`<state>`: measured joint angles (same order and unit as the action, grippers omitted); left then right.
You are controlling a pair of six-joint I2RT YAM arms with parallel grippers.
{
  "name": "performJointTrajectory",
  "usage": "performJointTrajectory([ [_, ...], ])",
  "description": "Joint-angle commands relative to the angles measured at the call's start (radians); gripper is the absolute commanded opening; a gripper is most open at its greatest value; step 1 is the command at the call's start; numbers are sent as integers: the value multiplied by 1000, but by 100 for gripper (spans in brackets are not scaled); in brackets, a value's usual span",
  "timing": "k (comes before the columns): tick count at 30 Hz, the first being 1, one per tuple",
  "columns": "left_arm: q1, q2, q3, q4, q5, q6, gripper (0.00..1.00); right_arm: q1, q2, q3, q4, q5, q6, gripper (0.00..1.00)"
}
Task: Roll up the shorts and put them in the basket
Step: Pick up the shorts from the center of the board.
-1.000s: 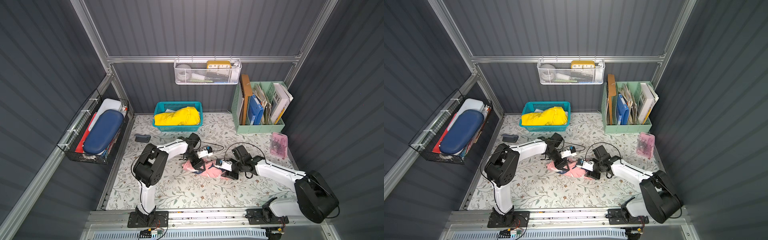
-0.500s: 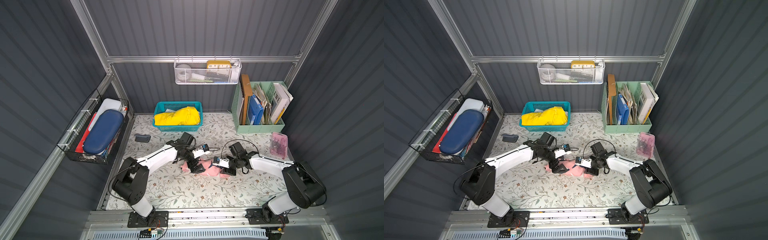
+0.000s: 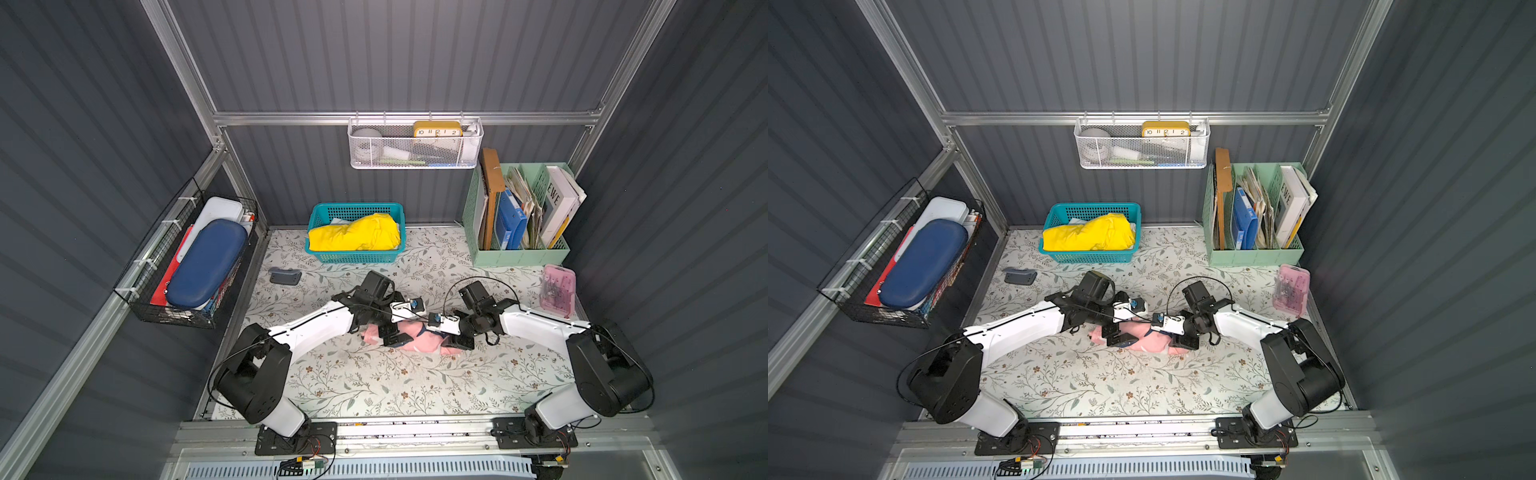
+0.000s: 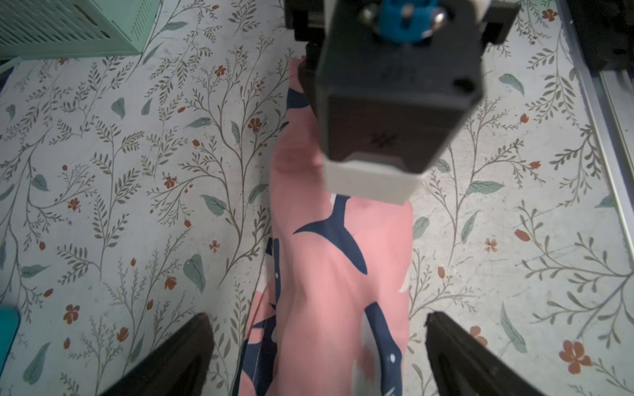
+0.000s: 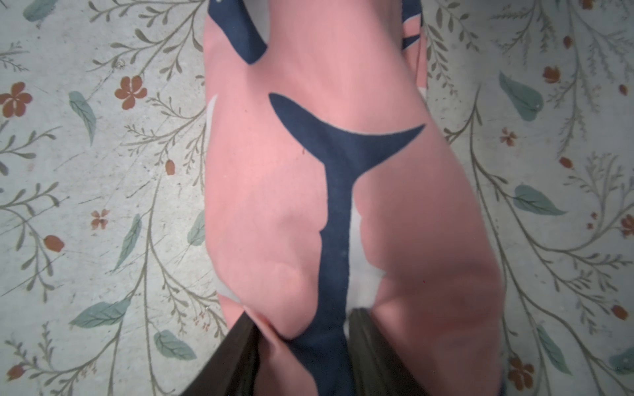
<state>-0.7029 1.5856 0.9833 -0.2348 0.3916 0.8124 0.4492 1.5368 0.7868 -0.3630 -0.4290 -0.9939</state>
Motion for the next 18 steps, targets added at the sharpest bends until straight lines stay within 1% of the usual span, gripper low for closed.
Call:
performJointTrajectory([
  [1,-22,27,-18,55,-11,40,100,-10,13,20,-50,-23,-20,47],
  [3,-26,48,-16,64,-5,40,100,-10,13,22,-54,-25,-22,47],
  [11,-35,134,-9,109,-43,52,100,-14,14,25,-65,-29,-28,47],
  [16,-36,179,6,95,-44,56,100,-16,11,26,-68,-27,-29,47],
  [18,-36,176,6,82,-51,54,100,-20,1,20,-62,-29,-25,47],
])
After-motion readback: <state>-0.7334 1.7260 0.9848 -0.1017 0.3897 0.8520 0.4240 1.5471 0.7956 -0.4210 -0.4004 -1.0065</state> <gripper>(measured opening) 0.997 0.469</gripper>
